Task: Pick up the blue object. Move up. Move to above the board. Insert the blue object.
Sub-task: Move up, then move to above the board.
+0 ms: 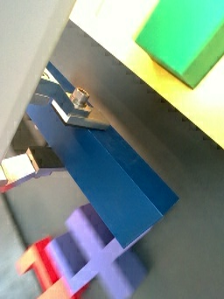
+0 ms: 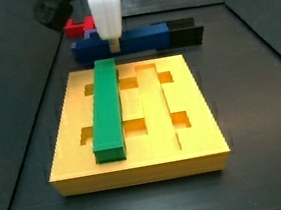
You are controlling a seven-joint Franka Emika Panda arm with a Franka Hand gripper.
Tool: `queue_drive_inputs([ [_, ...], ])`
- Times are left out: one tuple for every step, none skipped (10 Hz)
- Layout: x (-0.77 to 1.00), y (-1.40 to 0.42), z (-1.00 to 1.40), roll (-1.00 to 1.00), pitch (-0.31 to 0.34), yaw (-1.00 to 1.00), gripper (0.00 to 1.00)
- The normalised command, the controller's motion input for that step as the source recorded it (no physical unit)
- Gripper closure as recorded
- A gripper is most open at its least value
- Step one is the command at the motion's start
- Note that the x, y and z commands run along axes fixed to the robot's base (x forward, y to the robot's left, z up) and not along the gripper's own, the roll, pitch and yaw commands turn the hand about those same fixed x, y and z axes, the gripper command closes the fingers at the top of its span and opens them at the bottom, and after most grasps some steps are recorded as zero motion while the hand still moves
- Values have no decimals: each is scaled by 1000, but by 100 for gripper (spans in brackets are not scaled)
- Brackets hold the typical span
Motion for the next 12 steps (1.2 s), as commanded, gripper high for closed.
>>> queue_drive_inputs([
  [-22,-23,194,-40,75,-14,100],
  [0,0,1400,0,0,0,100],
  [-21,3,1400,-4,27,5,100],
  [-38,0,1400,-26,28,2,100],
  [-4,10,1400,-66,8,-3,100],
  [17,3,1400,-66,45,-8,100],
  [-9,3,1400,-61,83,-5,100],
  [-6,8,1400,-54,73,-9,100],
  [27,3,482,-50,68,-9,100],
  [289,-1400,372,-14,29,1000,100],
  [289,-1400,286,-3,31,1000,100],
  [343,-1400,264,3,44,1000,100],
])
